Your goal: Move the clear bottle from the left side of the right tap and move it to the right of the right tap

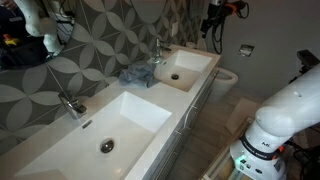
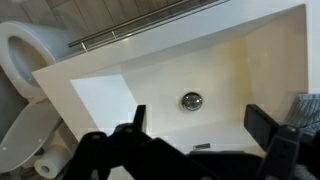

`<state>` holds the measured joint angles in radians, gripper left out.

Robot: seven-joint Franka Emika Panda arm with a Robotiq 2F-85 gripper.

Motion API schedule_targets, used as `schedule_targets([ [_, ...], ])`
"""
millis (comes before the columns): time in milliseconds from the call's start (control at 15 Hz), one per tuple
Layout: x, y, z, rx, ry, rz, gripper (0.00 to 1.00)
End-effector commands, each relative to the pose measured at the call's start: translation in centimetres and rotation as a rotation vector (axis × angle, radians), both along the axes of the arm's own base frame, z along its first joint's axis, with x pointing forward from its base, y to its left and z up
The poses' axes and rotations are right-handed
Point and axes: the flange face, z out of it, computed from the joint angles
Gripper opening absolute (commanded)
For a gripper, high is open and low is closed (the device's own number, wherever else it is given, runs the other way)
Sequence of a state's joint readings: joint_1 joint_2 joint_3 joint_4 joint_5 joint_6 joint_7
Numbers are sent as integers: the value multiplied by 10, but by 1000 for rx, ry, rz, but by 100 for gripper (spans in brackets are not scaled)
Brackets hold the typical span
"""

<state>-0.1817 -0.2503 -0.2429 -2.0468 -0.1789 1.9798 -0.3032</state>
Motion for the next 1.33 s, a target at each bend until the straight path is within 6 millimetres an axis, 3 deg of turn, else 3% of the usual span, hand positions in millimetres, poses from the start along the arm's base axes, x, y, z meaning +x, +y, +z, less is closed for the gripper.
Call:
schedule_targets([
  [0, 44, -11, 24, -48, 31, 140, 100],
  [267, 102, -4, 27, -67, 11, 304, 100],
  [800, 193, 11, -36, 124, -19, 364, 100],
  [867, 199, 9, -41, 136, -21, 385, 100],
  [933, 182, 17, -40, 98, -3, 355, 100],
  [1267, 198, 11, -48, 109, -12, 366, 100],
])
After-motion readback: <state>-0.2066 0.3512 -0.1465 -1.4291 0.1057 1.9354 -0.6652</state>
